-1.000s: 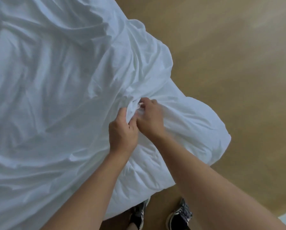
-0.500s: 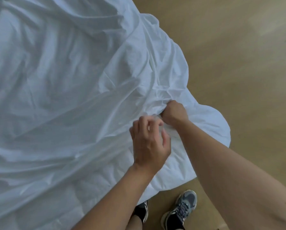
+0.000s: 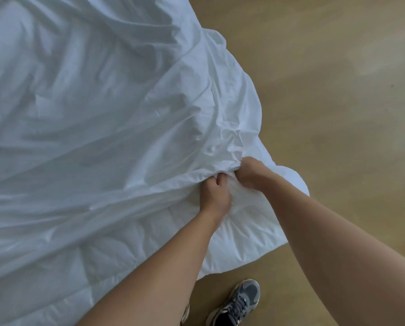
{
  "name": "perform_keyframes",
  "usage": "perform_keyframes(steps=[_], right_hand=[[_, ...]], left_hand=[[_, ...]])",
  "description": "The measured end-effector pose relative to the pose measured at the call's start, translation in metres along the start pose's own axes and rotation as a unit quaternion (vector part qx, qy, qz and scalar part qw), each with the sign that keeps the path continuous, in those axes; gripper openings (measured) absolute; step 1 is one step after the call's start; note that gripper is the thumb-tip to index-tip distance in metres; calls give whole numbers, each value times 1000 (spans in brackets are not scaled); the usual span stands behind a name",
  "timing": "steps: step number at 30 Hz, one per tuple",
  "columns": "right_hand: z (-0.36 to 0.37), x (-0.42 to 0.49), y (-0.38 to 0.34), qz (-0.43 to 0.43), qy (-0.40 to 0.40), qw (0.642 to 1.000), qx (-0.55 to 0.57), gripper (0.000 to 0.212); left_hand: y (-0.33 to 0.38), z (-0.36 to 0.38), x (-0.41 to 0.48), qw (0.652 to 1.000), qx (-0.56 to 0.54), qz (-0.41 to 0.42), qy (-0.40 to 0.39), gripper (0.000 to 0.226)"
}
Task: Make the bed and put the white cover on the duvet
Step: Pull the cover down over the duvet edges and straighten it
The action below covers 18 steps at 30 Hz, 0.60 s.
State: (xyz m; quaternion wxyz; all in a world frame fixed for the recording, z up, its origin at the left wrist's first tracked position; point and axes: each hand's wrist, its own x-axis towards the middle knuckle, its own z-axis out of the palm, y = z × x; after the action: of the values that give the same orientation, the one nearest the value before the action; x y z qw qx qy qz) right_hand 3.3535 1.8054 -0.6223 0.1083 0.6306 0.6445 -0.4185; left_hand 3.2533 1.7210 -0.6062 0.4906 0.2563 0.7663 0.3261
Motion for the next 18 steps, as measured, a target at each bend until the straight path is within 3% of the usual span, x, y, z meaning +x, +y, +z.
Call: perform_keyframes(steps=[3, 9, 12, 15, 18], right_hand=[[0, -17, 7, 5, 13, 1000, 28, 28], [20, -55, 45, 17, 59, 996, -65, 29], [32, -77, 63, 34, 88, 993, -70, 40], [37, -93, 62, 21, 98, 990, -94, 14], [36, -99, 51, 44, 62, 997, -34, 17]], left_hand=[[18, -5, -2, 996, -5, 51, 71, 33], [40, -27, 1, 968, -151, -1, 202, 45], [45, -50, 9, 953, -183, -18, 240, 27], [39, -66, 8, 952, -171, -17, 253, 41], [8, -57, -8, 980, -60, -31, 187, 56]])
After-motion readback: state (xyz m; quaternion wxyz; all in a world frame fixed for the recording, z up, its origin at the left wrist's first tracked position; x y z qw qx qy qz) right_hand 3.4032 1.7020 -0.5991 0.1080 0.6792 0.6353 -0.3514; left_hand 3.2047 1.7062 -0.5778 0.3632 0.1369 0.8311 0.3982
